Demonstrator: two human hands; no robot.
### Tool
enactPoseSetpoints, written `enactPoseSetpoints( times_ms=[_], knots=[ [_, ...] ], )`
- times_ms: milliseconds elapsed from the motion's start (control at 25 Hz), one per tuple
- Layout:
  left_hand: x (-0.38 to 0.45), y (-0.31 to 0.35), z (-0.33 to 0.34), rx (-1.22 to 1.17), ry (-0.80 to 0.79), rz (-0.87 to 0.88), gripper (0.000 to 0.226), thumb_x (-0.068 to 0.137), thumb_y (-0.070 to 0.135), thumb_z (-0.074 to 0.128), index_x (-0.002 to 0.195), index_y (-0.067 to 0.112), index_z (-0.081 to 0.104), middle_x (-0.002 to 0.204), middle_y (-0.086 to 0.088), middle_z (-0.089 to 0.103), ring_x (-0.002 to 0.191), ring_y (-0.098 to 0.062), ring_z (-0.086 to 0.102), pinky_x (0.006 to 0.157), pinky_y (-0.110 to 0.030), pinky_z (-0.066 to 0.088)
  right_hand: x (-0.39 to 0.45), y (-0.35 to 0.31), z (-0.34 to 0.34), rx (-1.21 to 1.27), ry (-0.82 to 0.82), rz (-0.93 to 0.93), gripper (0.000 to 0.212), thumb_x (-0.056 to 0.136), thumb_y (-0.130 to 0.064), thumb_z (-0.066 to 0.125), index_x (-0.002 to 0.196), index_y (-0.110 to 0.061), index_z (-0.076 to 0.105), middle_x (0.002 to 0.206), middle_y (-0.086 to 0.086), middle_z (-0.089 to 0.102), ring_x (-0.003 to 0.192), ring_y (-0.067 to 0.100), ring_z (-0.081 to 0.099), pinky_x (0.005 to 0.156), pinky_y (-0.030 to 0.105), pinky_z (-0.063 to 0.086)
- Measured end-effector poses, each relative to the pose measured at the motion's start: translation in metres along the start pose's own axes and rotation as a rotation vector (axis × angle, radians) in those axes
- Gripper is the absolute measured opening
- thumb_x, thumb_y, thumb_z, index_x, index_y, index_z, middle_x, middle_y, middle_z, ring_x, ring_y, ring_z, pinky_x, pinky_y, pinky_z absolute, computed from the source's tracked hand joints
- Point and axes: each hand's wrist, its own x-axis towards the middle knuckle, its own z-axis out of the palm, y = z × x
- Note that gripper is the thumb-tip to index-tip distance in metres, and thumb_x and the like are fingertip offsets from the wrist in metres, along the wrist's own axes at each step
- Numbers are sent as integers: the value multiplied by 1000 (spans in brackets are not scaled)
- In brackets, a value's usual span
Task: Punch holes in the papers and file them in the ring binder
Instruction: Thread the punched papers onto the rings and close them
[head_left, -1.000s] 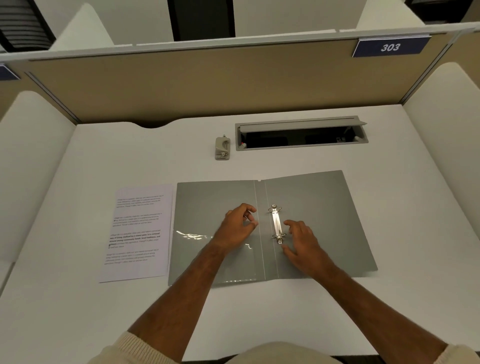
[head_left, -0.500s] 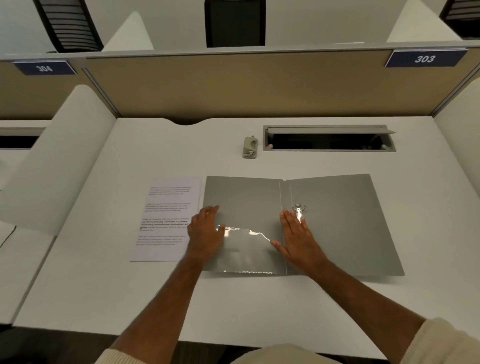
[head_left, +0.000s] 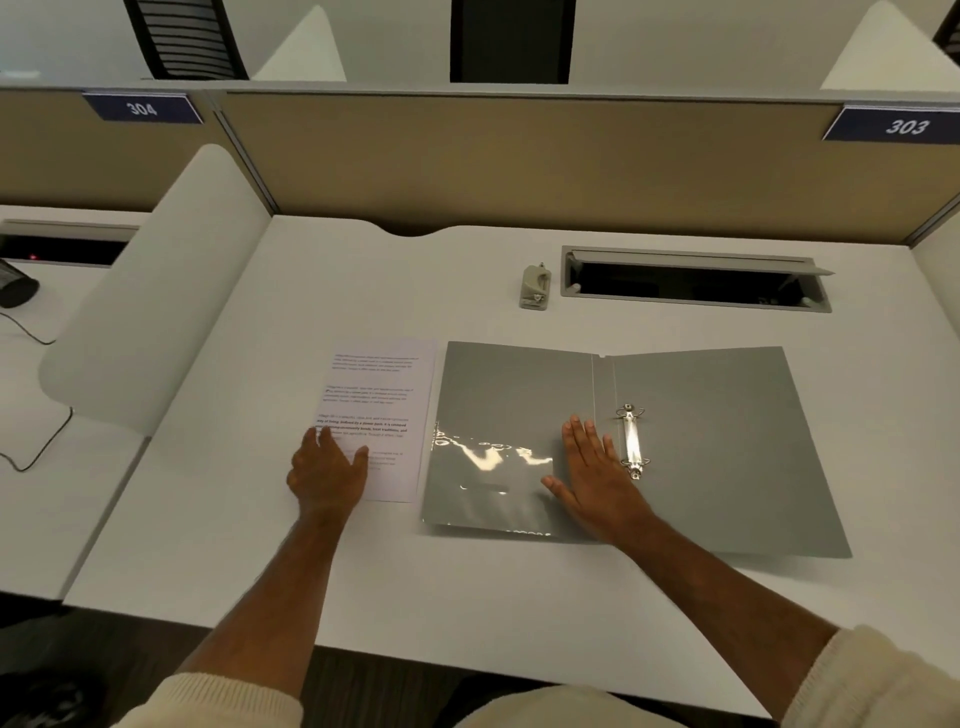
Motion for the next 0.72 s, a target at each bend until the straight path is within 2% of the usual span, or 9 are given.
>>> enactPoseSetpoints(
  times_ms=[120,200,320,440,520,720],
  knots=[
    [4,-15,-6,-56,-5,-165,73,91,52,66,142,4,44,142,-21,45,129,-43,47,104,-59,42,-3,-4,3,-13,-13,-11,110,76,-81,-18,157,-8,-6,167,8,-9,153,20,-13,122,36,-11],
    [7,-19,-9,-42,-13,-201,77,88,54,70,139,3,44,138,-21,46,127,-42,48,102,-58,43,-4,-5,4,-15,-18,-21,105,80,-80,-13,157,-9,-8,167,8,-9,153,21,-14,123,36,-11],
    [13,-23,-10,-72,-35,-243,81,82,54,78,138,5,45,138,-21,47,128,-42,48,104,-58,41,-6,-7,5,-1,-31,-23,97,86,-74,0,158,-10,-6,167,7,-9,153,21,-14,124,37,-8],
    [20,-26,-13,-193,-53,-290,86,75,50,86,139,11,46,139,-21,46,130,-43,46,106,-58,37,-8,-9,8,1,-27,-18,100,84,-76,-3,158,-10,-6,167,6,-9,154,21,-13,124,37,-8],
    [25,-28,-16,-246,-64,-309,89,70,47,91,139,13,46,140,-20,46,131,-43,46,106,-58,36,-9,-9,9,9,-27,-14,97,85,-75,1,159,-11,-5,167,6,-9,153,20,-13,123,36,-9],
    [36,-29,-21,-215,-137,-346,91,66,48,93,134,9,47,138,-22,52,131,-43,46,107,-57,35,-9,-12,8,28,-34,-1,88,94,-67,18,159,-13,-5,167,5,-9,153,19,-14,124,36,-8]
  ],
)
